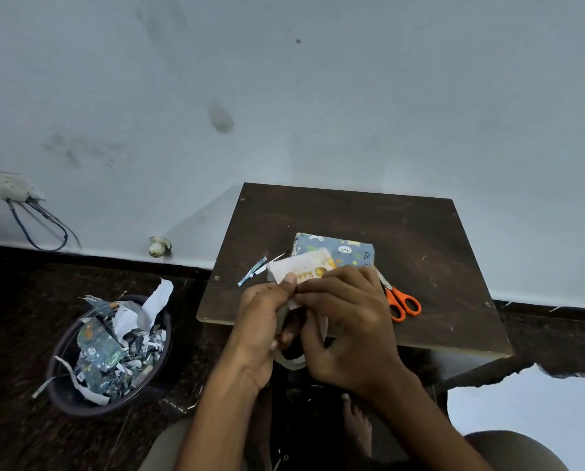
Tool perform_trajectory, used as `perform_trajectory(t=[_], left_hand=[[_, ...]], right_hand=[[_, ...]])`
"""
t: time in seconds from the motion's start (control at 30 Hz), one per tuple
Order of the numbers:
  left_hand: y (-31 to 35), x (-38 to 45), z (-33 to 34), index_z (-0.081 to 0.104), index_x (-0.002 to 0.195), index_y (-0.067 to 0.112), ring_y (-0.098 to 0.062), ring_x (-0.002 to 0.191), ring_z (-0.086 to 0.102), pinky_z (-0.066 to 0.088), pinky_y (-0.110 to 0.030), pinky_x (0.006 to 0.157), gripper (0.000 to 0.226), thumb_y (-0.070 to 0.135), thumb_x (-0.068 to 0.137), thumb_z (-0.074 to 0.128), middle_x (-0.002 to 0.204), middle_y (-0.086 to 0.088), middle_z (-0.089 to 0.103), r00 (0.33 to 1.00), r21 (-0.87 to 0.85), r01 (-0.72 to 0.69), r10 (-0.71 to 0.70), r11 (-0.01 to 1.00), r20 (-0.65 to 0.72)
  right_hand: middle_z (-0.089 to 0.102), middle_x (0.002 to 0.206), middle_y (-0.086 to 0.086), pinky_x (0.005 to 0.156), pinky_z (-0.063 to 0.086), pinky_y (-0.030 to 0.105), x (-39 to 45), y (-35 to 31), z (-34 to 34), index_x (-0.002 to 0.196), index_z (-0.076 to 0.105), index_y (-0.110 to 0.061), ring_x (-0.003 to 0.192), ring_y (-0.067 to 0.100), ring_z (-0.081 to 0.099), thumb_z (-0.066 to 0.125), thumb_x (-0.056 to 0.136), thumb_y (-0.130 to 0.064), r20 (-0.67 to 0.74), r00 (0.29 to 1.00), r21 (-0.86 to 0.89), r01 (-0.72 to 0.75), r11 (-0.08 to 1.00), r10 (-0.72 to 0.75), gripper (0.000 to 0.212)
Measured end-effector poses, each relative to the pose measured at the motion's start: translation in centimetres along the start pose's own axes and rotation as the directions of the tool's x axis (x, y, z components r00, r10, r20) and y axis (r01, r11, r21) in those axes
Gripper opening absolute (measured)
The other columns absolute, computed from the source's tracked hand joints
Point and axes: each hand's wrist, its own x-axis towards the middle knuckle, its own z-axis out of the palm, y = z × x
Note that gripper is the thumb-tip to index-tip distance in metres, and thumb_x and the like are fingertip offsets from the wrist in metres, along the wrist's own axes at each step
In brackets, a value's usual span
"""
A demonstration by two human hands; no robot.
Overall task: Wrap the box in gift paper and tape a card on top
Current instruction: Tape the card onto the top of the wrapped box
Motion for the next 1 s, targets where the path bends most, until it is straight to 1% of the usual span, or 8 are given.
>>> perform_trajectory(t=[0.17, 0.3, 0.37, 0.53, 0.63, 0.8, 0.93, 1.0], left_hand=[[0.4, 0.2, -1.0, 0.065, 0.101, -0.010, -0.008, 0.032, 0.034, 0.018, -0.012, 0.031, 0.033, 0.021, 0.103, 0.053, 0.075, -0.011, 0.071, 0.999, 0.033, -0.012, 0.011, 0.999, 0.042], [0.3, 0.2, -1.3, 0.061, 0.109, -0.015, -0.009, 0.034, 0.035, 0.018, -0.013, 0.033, 0.043, 0.026, 0.102, 0.054, 0.096, -0.021, 0.070, 0.993, 0.079, -0.053, 0.044, 0.995, 0.106], [0.2, 0.2, -1.2, 0.064, 0.106, -0.013, -0.009, 0.034, 0.035, 0.019, -0.014, 0.033, 0.041, 0.026, 0.101, 0.054, 0.100, -0.023, 0.071, 0.990, 0.095, -0.066, 0.053, 0.993, 0.132], [0.2, 0.2, -1.0, 0.078, 0.094, 0.007, -0.011, 0.034, 0.032, 0.020, -0.015, 0.035, 0.022, 0.020, 0.097, 0.062, 0.101, -0.024, 0.073, 0.986, 0.165, -0.119, 0.097, 0.979, 0.133], [0.0, 0.3, -0.9, 0.078, 0.096, 0.008, -0.011, 0.035, 0.031, 0.023, -0.017, 0.036, 0.022, 0.020, 0.100, 0.060, 0.097, -0.012, 0.078, 0.987, 0.207, -0.136, 0.115, 0.969, 0.111], [0.2, 0.2, -1.2, 0.080, 0.089, 0.008, -0.012, 0.037, 0.033, 0.025, -0.015, 0.037, 0.028, 0.025, 0.099, 0.060, 0.098, -0.008, 0.078, 0.991, 0.254, -0.131, 0.116, 0.958, 0.073], [0.4, 0.2, -1.4, 0.080, 0.092, 0.005, -0.010, 0.035, 0.033, 0.024, -0.014, 0.036, 0.025, 0.021, 0.098, 0.060, 0.091, -0.005, 0.078, 0.991, 0.245, -0.127, 0.113, 0.961, 0.069], [0.4, 0.2, -1.5, 0.080, 0.093, 0.005, -0.010, 0.036, 0.034, 0.025, -0.014, 0.037, 0.025, 0.020, 0.099, 0.060, 0.092, -0.004, 0.078, 0.992, 0.250, -0.123, 0.110, 0.960, 0.066]], right_hand=[[0.074, 0.103, -0.005, 0.077, 0.057, 0.035, 1.9, 1.2, -2.1, 0.100, 0.079, -0.013, 0.097, 0.015, 0.069, 0.066, 0.079, 0.002, -0.079, 0.891, 0.235, -0.418, 0.877, 0.446, 0.029], [0.077, 0.096, 0.005, 0.071, 0.062, 0.038, 3.2, 3.0, -2.6, 0.108, 0.076, -0.017, 0.089, 0.022, 0.074, 0.072, 0.092, -0.008, 0.231, 0.633, 0.426, -0.749, 0.508, 0.739, 0.019], [0.077, 0.086, 0.012, 0.065, 0.060, 0.031, 3.7, 3.2, -2.8, 0.101, 0.076, -0.010, 0.080, 0.022, 0.075, 0.070, 0.091, -0.001, 0.329, 0.556, 0.511, -0.784, 0.351, 0.763, 0.015], [0.077, 0.085, 0.017, 0.059, 0.059, 0.028, 4.8, 3.8, -3.0, 0.093, 0.075, -0.003, 0.074, 0.024, 0.075, 0.067, 0.087, 0.010, 0.363, 0.481, 0.601, -0.776, 0.194, 0.798, 0.016], [0.075, 0.082, 0.018, 0.064, 0.060, 0.035, 4.9, 4.5, -2.9, 0.096, 0.074, -0.005, 0.073, 0.025, 0.075, 0.071, 0.085, 0.010, 0.278, 0.515, 0.549, -0.778, 0.306, 0.811, 0.019], [0.072, 0.071, -0.001, 0.067, 0.058, 0.029, 4.9, 5.5, -2.1, 0.114, 0.071, -0.024, 0.070, 0.009, 0.072, 0.079, 0.082, -0.006, -0.023, 0.590, 0.202, -0.788, 0.582, 0.807, 0.038], [0.069, 0.071, -0.007, 0.076, 0.061, 0.035, 4.6, 5.3, -1.7, 0.111, 0.075, -0.021, 0.070, 0.011, 0.069, 0.078, 0.078, -0.007, -0.014, 0.651, 0.032, -0.758, 0.651, 0.759, 0.036], [0.067, 0.077, -0.012, 0.072, 0.061, 0.027, 4.6, 5.5, -1.7, 0.114, 0.075, -0.018, 0.073, 0.005, 0.067, 0.079, 0.079, -0.008, 0.035, 0.658, -0.011, -0.752, 0.659, 0.752, 0.036]])
